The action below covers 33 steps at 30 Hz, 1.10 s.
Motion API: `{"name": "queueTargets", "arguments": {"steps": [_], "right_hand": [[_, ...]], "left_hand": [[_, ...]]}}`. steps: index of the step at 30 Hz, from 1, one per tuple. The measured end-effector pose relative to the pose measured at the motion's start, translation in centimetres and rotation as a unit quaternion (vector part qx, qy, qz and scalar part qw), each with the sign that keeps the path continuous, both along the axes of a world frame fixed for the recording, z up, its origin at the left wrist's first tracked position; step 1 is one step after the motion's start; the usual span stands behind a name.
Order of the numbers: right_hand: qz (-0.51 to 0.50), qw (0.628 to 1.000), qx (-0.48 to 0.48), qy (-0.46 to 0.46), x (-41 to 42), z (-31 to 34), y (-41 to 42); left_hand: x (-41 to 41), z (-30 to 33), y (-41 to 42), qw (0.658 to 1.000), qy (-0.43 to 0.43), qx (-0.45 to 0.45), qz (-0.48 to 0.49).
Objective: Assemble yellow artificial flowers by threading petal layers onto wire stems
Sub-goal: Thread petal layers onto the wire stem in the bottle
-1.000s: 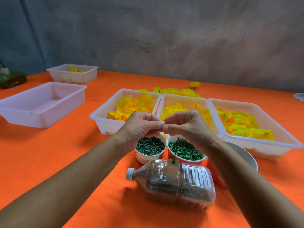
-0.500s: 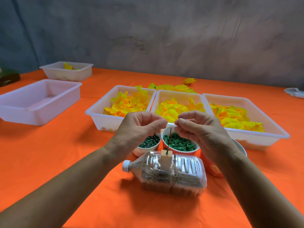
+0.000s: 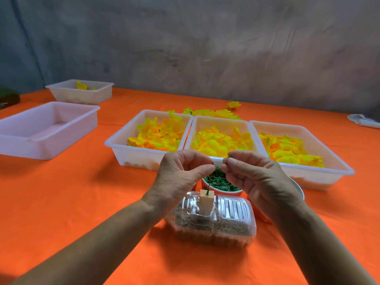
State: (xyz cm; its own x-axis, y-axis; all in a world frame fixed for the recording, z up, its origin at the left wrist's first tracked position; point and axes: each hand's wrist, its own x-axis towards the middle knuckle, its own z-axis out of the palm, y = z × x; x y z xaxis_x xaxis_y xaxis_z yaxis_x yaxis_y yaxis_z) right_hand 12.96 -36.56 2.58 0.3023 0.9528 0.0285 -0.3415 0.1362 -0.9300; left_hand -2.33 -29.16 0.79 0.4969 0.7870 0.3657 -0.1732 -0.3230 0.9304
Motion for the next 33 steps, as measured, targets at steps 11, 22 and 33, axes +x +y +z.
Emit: {"name": "queueTargets", "arguments": {"steps": [11,22,33], "right_hand": [[0.02,0.998,-0.022,0.054,-0.8,0.2,0.6],[0.01,0.999,-0.026,0.036,-1.1,-0.1,1.2],[-0.036,0.991,0.034,-0.125,-1.6,-0.1,0.8]], "left_hand": [[0.3,0.1,-0.3,0.999,-0.038,-0.018,-0.008],[0.2,-0.1,-0.1,0.999,-0.027,-0.022,-0.026],[0.2,-0.4,0.0,0.997,-0.041,-0.048,-0.035]]}}
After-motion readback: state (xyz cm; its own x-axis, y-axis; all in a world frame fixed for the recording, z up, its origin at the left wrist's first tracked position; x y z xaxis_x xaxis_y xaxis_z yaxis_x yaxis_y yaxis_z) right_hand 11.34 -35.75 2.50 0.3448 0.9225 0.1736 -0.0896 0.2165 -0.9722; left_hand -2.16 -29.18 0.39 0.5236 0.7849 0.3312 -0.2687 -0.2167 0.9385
